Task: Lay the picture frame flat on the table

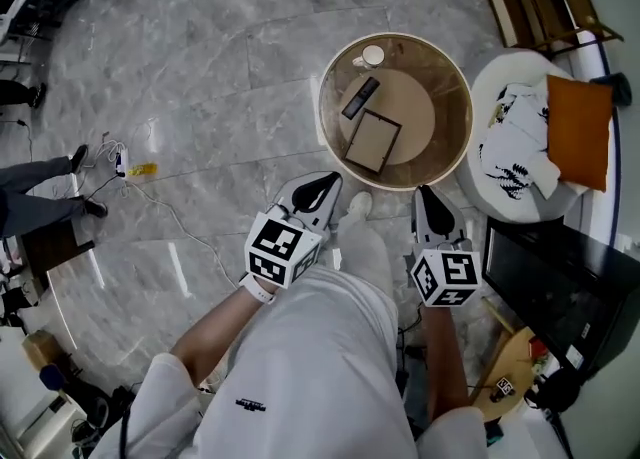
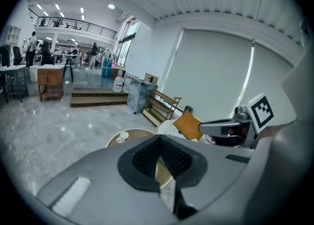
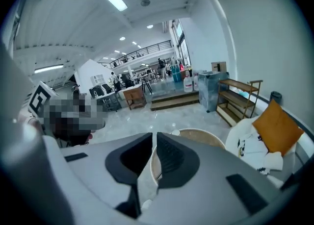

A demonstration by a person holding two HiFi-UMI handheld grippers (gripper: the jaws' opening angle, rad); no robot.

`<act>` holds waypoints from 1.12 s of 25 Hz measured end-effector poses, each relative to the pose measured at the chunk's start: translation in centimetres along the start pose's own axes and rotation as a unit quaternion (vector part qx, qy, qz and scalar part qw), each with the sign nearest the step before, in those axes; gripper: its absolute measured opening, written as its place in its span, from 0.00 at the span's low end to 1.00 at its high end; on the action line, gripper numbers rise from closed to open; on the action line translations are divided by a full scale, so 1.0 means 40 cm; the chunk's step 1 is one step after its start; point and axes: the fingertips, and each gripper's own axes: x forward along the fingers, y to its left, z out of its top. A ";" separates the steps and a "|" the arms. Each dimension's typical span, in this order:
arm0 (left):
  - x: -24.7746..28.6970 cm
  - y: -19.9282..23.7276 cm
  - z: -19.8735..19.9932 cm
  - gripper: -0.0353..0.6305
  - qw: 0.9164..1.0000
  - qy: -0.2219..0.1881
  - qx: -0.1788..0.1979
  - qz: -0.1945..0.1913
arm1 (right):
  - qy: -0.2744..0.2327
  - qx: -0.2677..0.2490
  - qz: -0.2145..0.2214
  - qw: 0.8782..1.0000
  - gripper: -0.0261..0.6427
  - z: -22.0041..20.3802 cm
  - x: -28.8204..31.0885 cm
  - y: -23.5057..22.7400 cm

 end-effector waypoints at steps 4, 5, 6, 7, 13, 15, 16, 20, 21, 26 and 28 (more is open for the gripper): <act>-0.059 -0.047 0.049 0.06 1.000 -0.018 0.022 -0.003 | -0.040 -0.030 -0.013 0.999 0.07 0.086 -0.094 0.020; -0.073 -0.056 0.060 0.06 0.999 -0.024 0.026 -0.002 | -0.050 -0.034 -0.015 0.998 0.07 0.103 -0.117 0.024; -0.084 -0.062 0.072 0.06 0.999 -0.030 0.029 -0.001 | -0.059 -0.036 -0.018 0.997 0.07 0.119 -0.137 0.028; -0.094 -0.066 0.084 0.06 0.999 -0.036 0.031 -0.001 | -0.067 -0.037 -0.019 0.997 0.06 0.132 -0.154 0.032; -0.125 -0.103 0.143 0.06 0.997 -0.063 0.048 -0.009 | -0.109 -0.042 -0.022 0.993 0.06 0.179 -0.240 0.049; -0.130 -0.119 0.158 0.06 0.996 -0.068 0.056 -0.015 | -0.119 -0.043 -0.023 0.992 0.06 0.188 -0.259 0.053; -0.132 -0.126 0.163 0.06 0.996 -0.070 0.060 -0.018 | -0.122 -0.044 -0.024 0.991 0.06 0.190 -0.266 0.055; -0.140 -0.149 0.173 0.06 0.995 -0.073 0.064 -0.027 | -0.131 -0.052 -0.033 0.990 0.05 0.189 -0.285 0.059; -0.140 -0.153 0.173 0.06 0.995 -0.073 0.064 -0.029 | -0.131 -0.053 -0.035 0.989 0.05 0.188 -0.283 0.059; -0.133 -0.177 0.157 0.06 0.995 -0.067 0.068 -0.037 | -0.133 -0.058 -0.040 0.989 0.05 0.180 -0.284 0.052; -0.134 -0.184 0.157 0.06 0.995 -0.066 0.069 -0.040 | -0.134 -0.060 -0.041 0.988 0.05 0.181 -0.288 0.051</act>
